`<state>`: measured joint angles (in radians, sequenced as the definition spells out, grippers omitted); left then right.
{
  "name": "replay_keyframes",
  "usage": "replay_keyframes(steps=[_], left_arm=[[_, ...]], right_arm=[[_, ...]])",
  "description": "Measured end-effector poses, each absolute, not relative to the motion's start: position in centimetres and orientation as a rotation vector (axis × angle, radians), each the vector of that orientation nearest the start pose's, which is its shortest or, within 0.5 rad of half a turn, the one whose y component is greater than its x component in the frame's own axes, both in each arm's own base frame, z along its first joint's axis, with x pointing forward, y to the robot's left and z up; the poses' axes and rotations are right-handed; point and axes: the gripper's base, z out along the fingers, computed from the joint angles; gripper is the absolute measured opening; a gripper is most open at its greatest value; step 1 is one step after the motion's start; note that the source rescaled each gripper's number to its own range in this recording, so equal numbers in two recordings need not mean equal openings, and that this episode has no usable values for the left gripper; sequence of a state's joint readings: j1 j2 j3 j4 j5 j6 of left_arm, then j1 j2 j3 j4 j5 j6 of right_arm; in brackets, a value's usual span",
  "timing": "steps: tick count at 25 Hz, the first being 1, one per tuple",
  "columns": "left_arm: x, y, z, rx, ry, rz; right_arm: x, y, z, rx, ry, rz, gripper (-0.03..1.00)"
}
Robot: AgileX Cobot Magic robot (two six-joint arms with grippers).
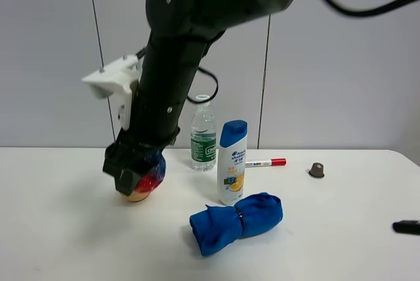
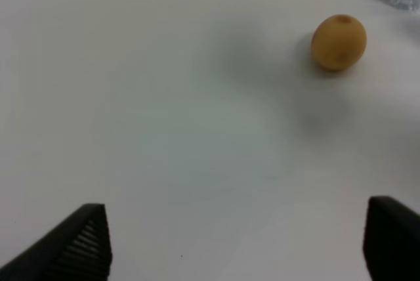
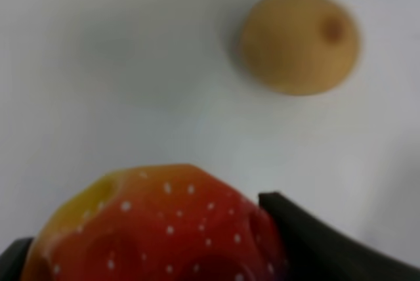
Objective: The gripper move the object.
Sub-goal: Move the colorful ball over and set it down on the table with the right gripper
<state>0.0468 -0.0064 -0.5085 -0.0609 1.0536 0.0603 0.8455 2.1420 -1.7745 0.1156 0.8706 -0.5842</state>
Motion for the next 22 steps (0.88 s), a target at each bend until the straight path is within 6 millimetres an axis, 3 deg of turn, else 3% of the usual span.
replay_keyframes(steps=[2, 5, 11, 15, 22], left_arm=[[-0.6, -0.5, 28.0, 0.017, 2.021, -0.005], [-0.6, -0.5, 28.0, 0.017, 2.021, -0.005], [-0.6, -0.5, 28.0, 0.017, 2.021, -0.005], [-0.6, -0.5, 28.0, 0.017, 2.021, -0.005], [-0.6, -0.5, 28.0, 0.017, 2.021, -0.005]], right_arm=[[31.0, 36.3, 18.7, -1.781, 2.144, 0.214, 0.0], [31.4, 36.9, 16.9, -1.821, 2.166, 0.213, 0.0], [31.4, 37.7, 15.9, -1.898, 2.074, 0.239, 0.0], [31.4, 38.1, 14.3, -1.935, 2.053, 0.244, 0.0], [32.0, 38.6, 12.5, -1.906, 2.014, 0.236, 0.0]])
